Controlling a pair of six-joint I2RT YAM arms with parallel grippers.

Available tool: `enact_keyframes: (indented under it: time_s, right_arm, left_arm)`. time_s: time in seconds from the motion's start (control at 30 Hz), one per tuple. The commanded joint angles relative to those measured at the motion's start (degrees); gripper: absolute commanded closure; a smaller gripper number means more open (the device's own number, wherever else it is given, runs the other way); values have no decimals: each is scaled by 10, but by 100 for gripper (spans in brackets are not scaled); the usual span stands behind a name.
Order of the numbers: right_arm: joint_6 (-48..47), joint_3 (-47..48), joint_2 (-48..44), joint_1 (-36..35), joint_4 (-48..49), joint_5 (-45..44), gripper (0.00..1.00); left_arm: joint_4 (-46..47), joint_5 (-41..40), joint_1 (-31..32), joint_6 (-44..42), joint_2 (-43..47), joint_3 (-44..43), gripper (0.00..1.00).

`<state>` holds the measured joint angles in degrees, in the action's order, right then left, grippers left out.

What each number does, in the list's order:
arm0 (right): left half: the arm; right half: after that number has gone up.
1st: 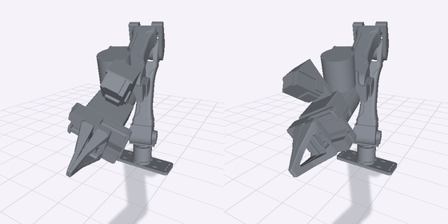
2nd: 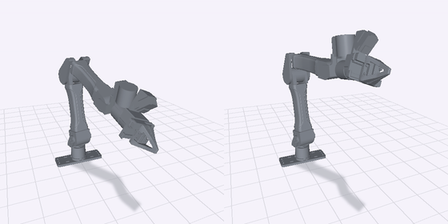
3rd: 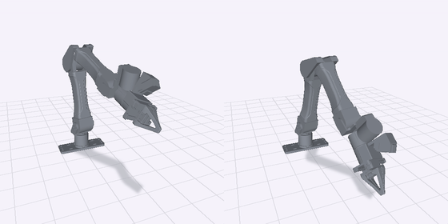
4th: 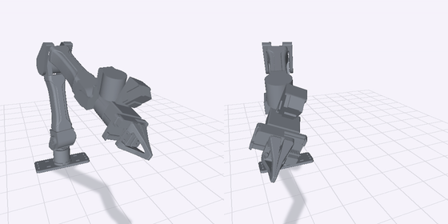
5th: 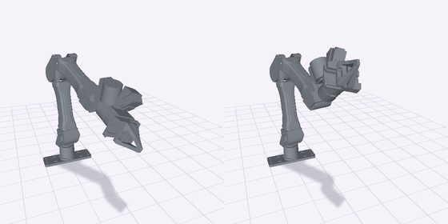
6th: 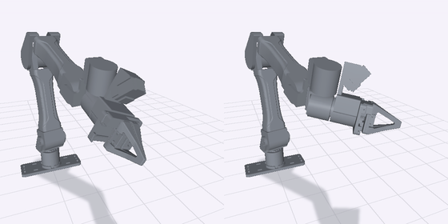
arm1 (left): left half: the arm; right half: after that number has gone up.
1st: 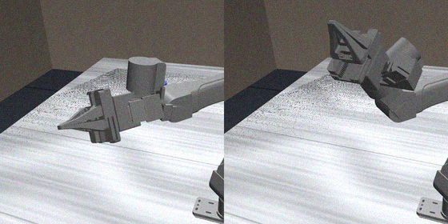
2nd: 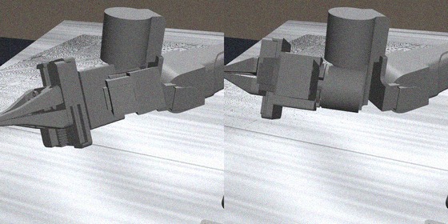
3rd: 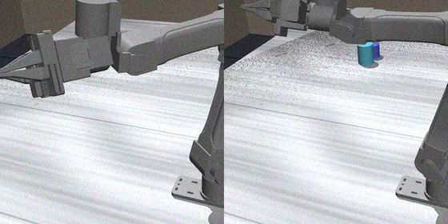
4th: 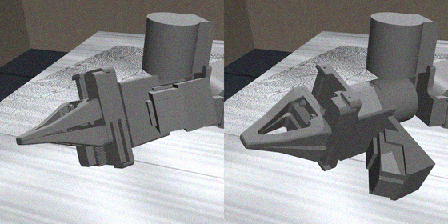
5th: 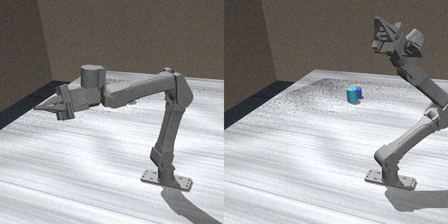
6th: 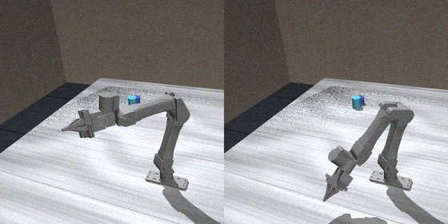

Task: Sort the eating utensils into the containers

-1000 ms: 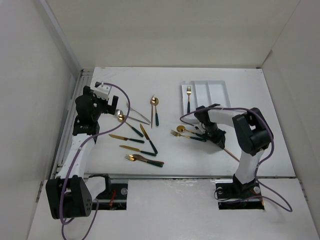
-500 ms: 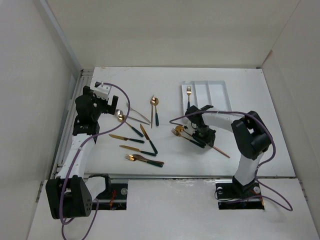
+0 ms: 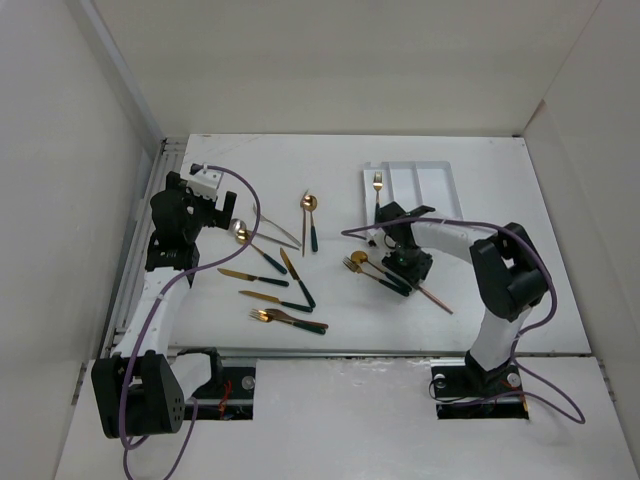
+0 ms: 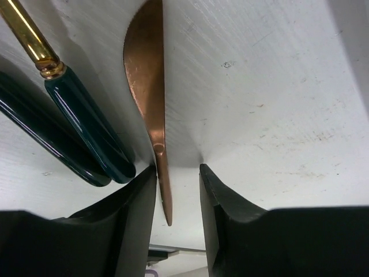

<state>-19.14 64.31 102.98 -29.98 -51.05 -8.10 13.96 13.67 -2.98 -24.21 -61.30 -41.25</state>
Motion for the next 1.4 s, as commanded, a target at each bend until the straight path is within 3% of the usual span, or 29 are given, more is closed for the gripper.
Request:
enact_keyframes:
  time_s: [0.0, 0.3, 0.63, 0.7, 0.77, 0.87, 0.97, 1.13, 1.37]
  right_arm:
    - [-5, 14, 32, 4, 5, 23, 58]
    - [-23, 14, 20, 4, -49, 74, 56]
    - [-23, 14, 71, 4, -23, 62, 56]
    - [-23, 20, 81, 4, -23, 62, 59]
    - [-17, 20, 87, 4, -18, 52, 78]
    - [-6, 26, 87, 4, -18, 41, 95]
    - [-6, 32, 87, -9, -13, 48, 100]
    - [-6, 32, 87, -42, -12, 59, 100]
    - [21, 44, 18, -25, 9, 55, 100]
  left_arm:
    - [22, 0, 3, -5, 8, -1, 0]
    - [16, 0, 3, -10, 8, -1, 0]
    - [16, 0, 3, -15, 8, -6, 0]
    - [10, 0, 3, -15, 8, -6, 0]
    - [5, -5, 3, -15, 8, -11, 0]
    - [5, -5, 3, -15, 3, -11, 0]
    - [5, -5, 3, -15, 3, -11, 0]
    - [5, -5, 3, -15, 3, -11, 0]
    - [10, -5, 3, -15, 3, -6, 0]
